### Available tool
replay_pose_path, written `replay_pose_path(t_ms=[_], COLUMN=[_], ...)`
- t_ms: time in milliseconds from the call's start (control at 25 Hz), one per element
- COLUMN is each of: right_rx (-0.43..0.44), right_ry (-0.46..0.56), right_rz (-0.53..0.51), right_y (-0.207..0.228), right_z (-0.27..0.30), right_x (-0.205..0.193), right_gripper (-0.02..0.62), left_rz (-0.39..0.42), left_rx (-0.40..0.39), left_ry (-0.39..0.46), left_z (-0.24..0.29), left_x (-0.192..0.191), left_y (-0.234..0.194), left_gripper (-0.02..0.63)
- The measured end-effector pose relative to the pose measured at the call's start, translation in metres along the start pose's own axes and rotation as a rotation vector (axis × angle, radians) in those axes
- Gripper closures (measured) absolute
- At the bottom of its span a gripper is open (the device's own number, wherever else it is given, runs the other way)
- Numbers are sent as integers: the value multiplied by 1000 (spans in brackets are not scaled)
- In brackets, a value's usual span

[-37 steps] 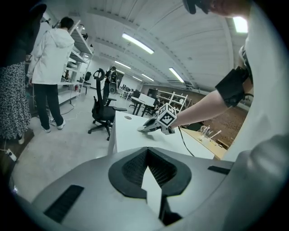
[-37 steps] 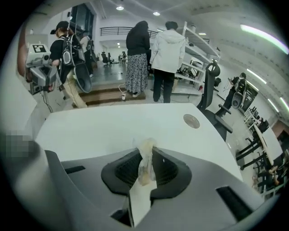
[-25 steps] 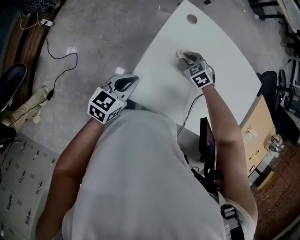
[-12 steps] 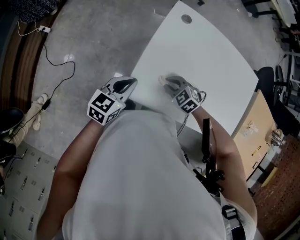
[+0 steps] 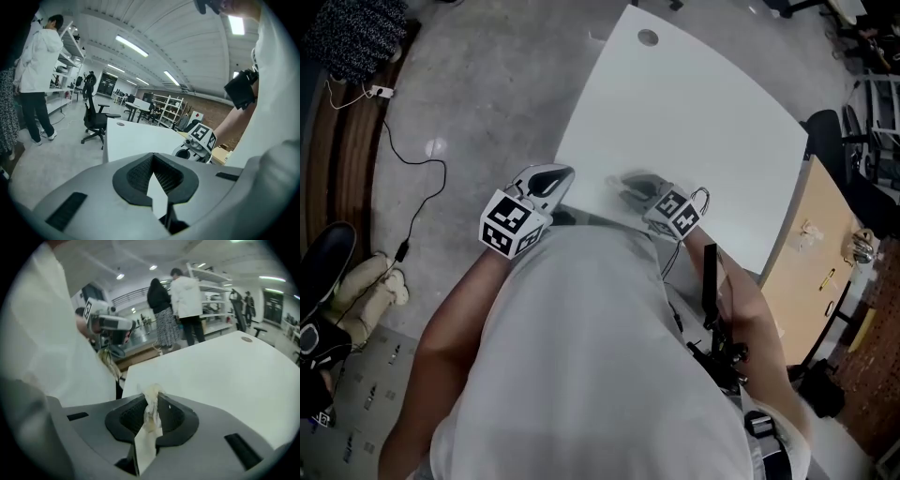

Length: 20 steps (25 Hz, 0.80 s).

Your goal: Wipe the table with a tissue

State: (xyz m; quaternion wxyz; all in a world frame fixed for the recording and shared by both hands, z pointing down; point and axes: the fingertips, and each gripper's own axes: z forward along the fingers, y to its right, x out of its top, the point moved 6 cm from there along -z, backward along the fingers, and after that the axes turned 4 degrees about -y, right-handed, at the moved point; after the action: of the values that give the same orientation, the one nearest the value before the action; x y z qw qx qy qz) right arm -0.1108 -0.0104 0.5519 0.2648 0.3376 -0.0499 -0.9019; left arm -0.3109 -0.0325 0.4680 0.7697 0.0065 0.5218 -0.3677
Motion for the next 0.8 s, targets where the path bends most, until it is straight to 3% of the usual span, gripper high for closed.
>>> replay_pose_path(t_ms=[400, 600, 800], right_rx=[-258, -395, -546], right_ry=[332, 517, 632], right_rz=[346, 493, 551], right_y=[11, 17, 20], right_z=[-77, -134, -184], right_x=[-21, -48, -79], right_gripper=[531, 531, 531], left_rz=[125, 165, 165], left_rx=[-152, -184, -169], left_ry=[-48, -59, -71], left_z=[44, 63, 77], left_x=[18, 29, 39], left_y=[18, 36, 42], left_gripper=[598, 598, 598])
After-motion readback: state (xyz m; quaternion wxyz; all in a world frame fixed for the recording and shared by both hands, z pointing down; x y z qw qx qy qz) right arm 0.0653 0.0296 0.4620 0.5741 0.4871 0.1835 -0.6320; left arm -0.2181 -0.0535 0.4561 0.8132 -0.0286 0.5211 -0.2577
